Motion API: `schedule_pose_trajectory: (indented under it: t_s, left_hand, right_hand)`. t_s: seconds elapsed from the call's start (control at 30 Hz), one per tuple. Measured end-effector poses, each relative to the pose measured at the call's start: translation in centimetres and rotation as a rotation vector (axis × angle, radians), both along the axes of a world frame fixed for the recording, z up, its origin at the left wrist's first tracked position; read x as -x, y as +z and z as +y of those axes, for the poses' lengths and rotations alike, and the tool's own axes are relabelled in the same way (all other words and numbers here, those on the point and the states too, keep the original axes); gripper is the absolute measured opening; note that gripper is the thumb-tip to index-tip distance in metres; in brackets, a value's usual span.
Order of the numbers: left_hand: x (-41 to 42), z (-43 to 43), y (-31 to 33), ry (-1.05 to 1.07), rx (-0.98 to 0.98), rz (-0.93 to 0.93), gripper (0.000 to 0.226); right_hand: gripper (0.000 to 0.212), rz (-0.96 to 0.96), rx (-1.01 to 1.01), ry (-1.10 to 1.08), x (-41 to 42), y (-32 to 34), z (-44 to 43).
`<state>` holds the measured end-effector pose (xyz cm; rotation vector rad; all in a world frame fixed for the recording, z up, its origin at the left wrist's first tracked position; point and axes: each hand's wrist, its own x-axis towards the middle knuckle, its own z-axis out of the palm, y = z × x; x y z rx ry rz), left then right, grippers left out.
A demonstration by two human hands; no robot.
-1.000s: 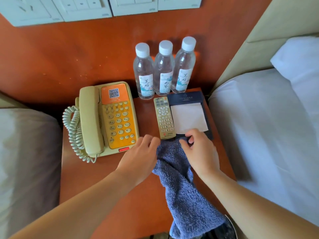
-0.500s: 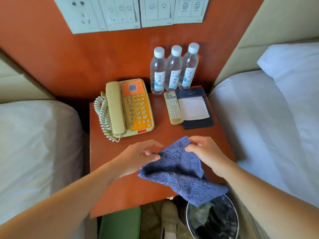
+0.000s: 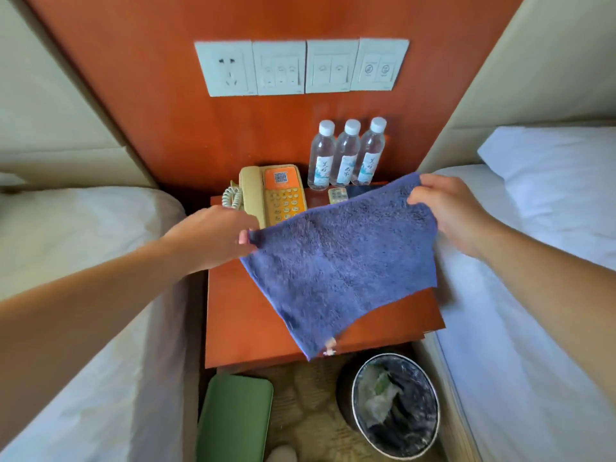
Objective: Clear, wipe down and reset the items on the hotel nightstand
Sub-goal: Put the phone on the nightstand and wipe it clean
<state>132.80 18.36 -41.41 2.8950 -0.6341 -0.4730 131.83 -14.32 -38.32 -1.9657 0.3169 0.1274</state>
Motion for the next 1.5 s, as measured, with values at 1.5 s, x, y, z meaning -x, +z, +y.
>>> schedule_pose_trajectory:
  t_s: [1.5]
  left_hand:
    - [6.5, 3.4, -18.9, 0.768, 0.362, 0.128, 0.021]
  right_hand:
    - [0.032, 0.19, 0.458, 0.057, 4.8, -20.4, 3.3]
